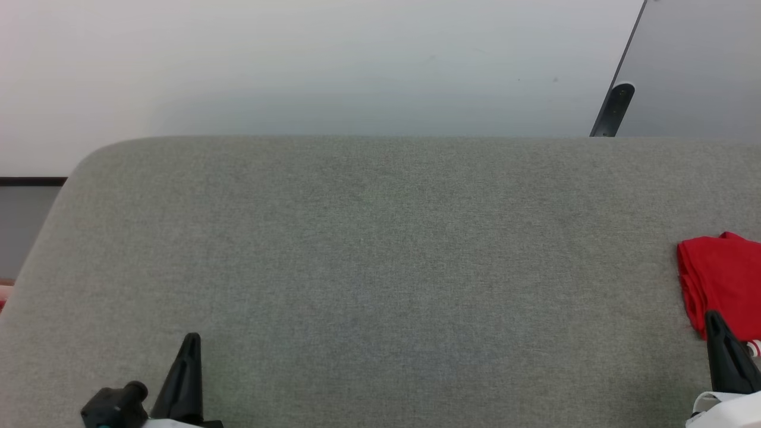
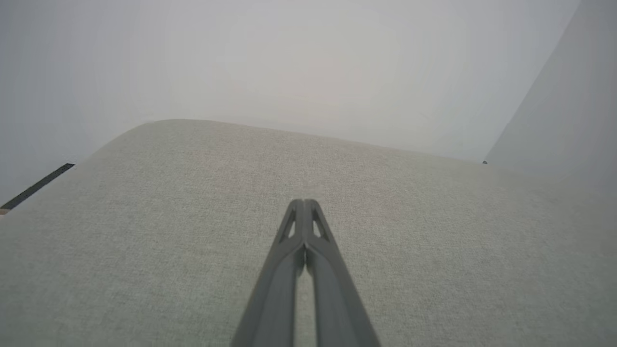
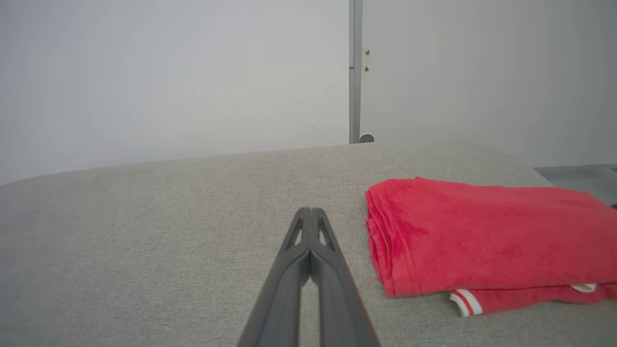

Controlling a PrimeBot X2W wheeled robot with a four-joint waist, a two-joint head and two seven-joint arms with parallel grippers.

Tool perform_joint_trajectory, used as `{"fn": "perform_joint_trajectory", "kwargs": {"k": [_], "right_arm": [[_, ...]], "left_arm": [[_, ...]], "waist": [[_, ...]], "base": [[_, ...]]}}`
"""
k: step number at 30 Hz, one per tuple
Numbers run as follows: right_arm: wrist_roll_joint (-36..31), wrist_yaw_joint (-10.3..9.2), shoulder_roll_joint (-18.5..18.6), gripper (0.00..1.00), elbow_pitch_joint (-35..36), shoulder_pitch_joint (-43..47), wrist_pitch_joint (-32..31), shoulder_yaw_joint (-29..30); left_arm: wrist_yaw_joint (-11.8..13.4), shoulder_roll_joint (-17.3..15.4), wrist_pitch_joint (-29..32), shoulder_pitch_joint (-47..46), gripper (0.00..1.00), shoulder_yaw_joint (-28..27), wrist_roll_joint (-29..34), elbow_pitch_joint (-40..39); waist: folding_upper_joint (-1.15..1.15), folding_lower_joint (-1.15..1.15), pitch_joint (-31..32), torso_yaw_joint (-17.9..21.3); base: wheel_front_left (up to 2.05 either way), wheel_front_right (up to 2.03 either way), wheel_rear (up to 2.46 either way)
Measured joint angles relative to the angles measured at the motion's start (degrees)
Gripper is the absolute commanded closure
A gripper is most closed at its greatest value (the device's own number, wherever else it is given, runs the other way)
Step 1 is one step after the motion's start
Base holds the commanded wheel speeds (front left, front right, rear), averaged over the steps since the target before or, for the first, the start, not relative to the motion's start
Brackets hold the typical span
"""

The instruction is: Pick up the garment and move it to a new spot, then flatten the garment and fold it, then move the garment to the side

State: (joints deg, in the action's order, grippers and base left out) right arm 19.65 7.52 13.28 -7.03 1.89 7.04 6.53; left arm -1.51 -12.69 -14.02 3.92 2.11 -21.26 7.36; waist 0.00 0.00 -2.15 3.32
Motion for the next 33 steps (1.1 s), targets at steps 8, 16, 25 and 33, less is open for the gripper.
{"fn": "perform_joint_trajectory", "kwargs": {"k": [8, 16, 25, 33], "right_arm": [[7.7, 0.00, -1.1, 1.00, -0.7, -0.3, -1.5, 0.0], [15.0, 0.00, -2.1, 1.00, -1.4, -0.8, -2.8, 0.0], [22.4, 0.00, -3.1, 1.00, -2.1, -1.8, -4.1, 0.0], [28.2, 0.00, -4.0, 1.00, -2.7, -2.5, -5.1, 0.0]], "left_arm": [[-0.5, 1.0, 2.3, -0.5, 1.00, -0.9, -7.6, 0.8], [-1.1, 1.9, 4.4, -1.6, 1.00, -1.8, -14.7, 1.3], [-1.7, 3.0, 6.4, -2.7, 1.00, -2.6, -22.0, 2.1], [-2.1, 3.7, 8.0, -3.5, 1.00, -3.3, -27.8, 2.7]], "waist": [[0.00, 0.00, 0.1, -0.2], [0.00, 0.00, 0.3, -0.4], [0.00, 0.00, 0.4, -0.7], [0.00, 0.00, 0.5, -0.9]], "base": [[0.00, 0.00, 0.00], [0.00, 0.00, 0.00], [0.00, 0.00, 0.00], [0.00, 0.00, 0.00]]}}
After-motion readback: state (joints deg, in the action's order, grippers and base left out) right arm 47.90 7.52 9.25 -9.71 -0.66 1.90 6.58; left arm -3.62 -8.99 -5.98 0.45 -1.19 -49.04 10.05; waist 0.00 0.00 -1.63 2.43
